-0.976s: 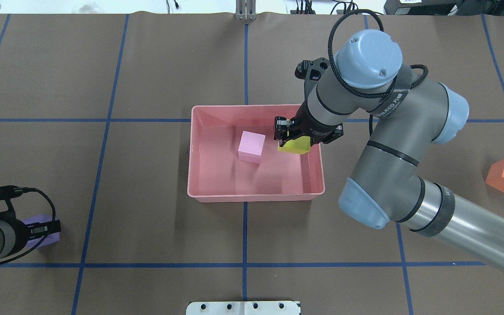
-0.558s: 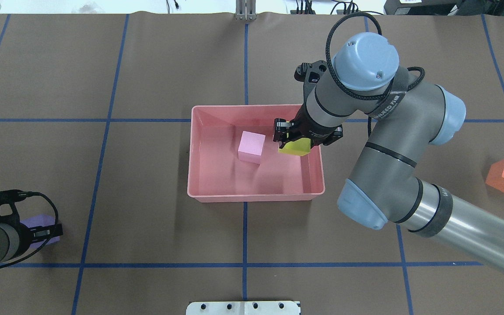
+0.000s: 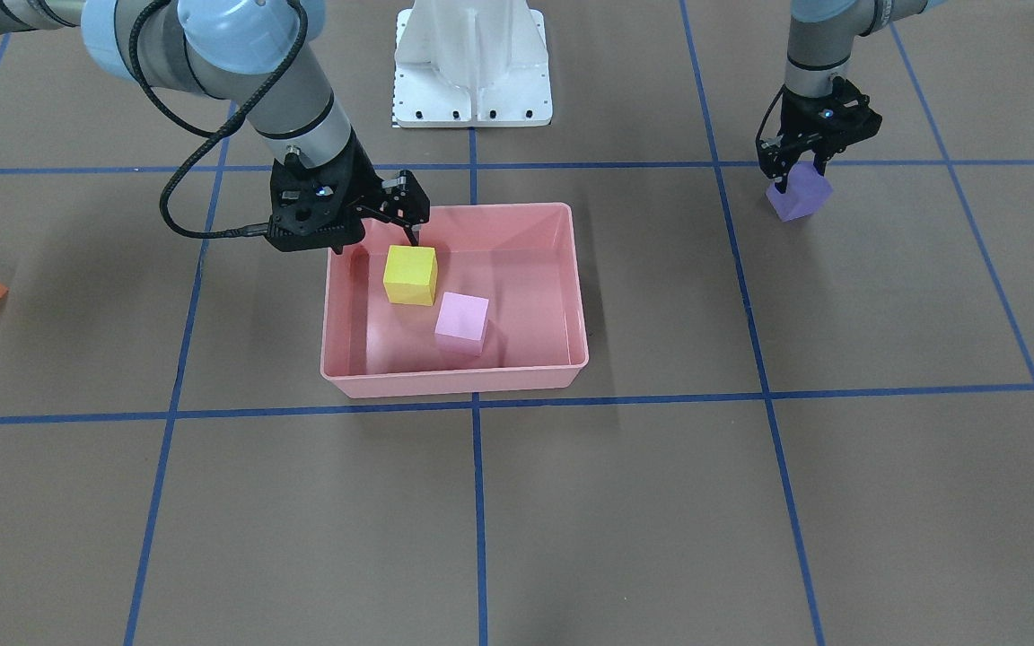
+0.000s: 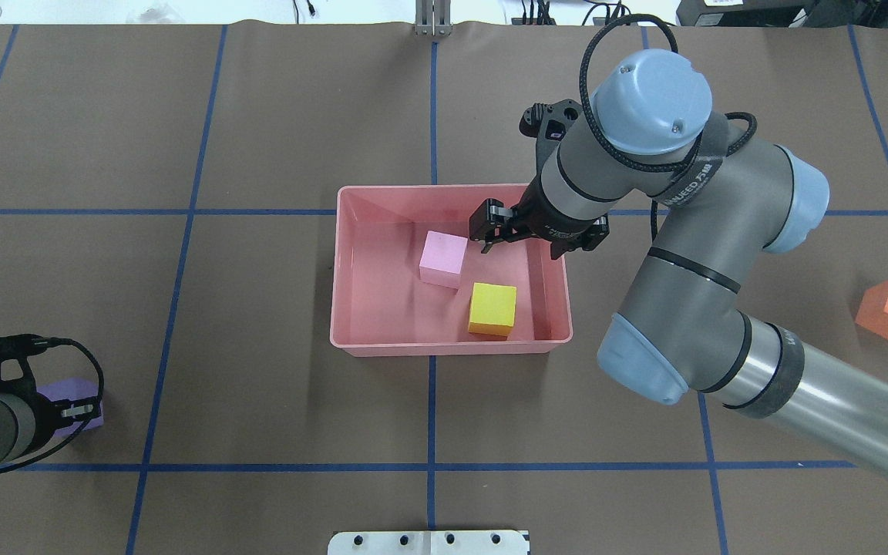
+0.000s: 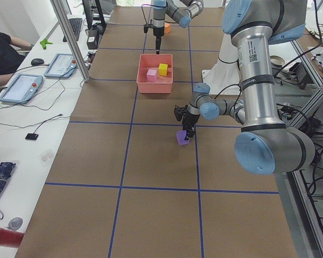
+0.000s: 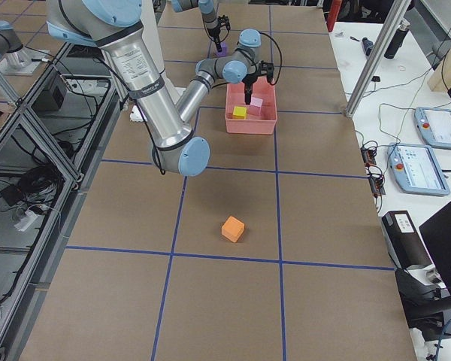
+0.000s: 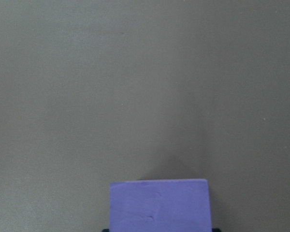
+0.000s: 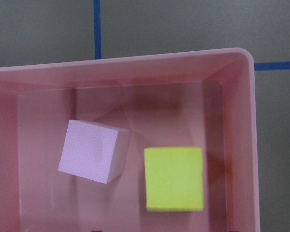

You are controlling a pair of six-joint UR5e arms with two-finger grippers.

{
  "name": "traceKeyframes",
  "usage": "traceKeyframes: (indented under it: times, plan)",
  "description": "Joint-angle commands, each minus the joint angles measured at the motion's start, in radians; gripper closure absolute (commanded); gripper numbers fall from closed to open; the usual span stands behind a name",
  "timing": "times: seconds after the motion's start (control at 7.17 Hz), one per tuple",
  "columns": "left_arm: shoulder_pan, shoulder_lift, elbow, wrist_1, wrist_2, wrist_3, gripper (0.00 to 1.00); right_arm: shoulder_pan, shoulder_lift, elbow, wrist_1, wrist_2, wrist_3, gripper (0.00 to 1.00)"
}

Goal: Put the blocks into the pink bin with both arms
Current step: 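Carry the purple cube into the bin while the right gripper nears the orange cube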

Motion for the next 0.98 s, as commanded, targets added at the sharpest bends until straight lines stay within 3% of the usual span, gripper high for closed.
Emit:
traceKeyframes:
  times: [0.0, 0.42, 0.56, 0.84]
  plan:
    - [-0.031, 0.014, -0.088, 0.010, -0.008, 0.011, 1.00, 0.065, -0.002, 0.041, -0.009, 0.031, 0.000, 0.00]
    - [-0.292, -0.097, -0.130, 0.047, -0.189, 0.114, 1.00, 0.227, -0.057, 0.067, -0.014, 0.118, -0.009, 0.00]
    - [-0.325, -0.186, -0.133, 0.109, -0.230, 0.114, 1.00, 0.247, -0.100, 0.082, -0.014, 0.118, -0.033, 0.00]
    - [-0.359, -0.516, -0.128, 0.401, -0.261, 0.107, 1.00, 0.292, -0.173, 0.088, -0.014, 0.118, -0.198, 0.00]
